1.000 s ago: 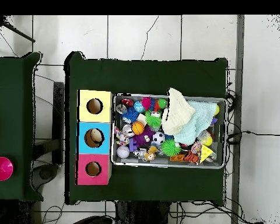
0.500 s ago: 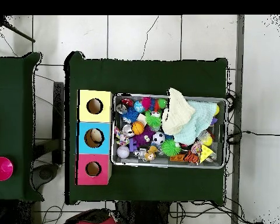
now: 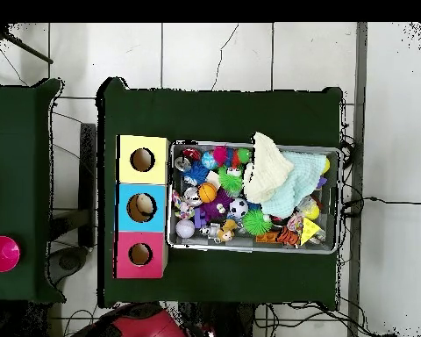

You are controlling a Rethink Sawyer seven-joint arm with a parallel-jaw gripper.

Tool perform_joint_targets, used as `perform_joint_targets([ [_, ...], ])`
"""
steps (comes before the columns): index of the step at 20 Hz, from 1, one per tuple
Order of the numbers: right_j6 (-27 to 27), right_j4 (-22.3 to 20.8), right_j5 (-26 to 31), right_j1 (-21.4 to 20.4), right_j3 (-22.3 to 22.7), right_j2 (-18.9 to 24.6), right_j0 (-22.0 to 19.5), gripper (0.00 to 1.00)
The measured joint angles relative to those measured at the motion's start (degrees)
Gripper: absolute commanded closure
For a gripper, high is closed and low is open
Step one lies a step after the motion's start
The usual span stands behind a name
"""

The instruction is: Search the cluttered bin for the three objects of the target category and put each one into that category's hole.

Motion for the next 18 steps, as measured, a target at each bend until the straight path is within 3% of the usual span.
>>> perform_joint_targets([
  [7,3.36,-1.81,0.00,2.25,-3.70,-0.31,0.03,0.00],
  [18,14.78,-6.75,-0.01,6.33,-11.99,-3.91,0.06,0.00],
])
